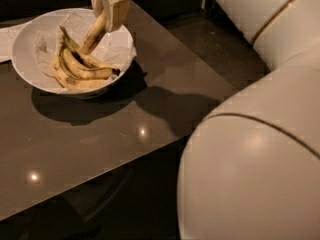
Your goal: Pick banana from white bowl
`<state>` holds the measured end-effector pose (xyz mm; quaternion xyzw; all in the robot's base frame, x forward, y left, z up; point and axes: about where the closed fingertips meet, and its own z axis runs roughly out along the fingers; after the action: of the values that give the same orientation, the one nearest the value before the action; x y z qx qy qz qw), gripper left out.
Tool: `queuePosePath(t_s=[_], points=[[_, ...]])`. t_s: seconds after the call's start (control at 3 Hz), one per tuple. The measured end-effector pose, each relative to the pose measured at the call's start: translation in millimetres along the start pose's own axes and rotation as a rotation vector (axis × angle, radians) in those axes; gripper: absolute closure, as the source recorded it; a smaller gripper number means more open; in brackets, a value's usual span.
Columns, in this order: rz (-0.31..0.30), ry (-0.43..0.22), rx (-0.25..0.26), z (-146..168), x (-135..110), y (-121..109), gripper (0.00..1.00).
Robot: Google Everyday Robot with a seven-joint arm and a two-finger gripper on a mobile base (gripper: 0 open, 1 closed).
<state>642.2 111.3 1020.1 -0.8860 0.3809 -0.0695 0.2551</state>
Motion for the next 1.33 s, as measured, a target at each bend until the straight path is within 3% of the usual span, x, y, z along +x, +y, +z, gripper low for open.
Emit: queuePosePath(t_s=[0.67,1.33], points=[[-0.005,0.008,0.027,-13.0,-2.6,-2.1,1.00],[0.021,0.063,0.118,-65.6,-8.5,6.3,1.00]])
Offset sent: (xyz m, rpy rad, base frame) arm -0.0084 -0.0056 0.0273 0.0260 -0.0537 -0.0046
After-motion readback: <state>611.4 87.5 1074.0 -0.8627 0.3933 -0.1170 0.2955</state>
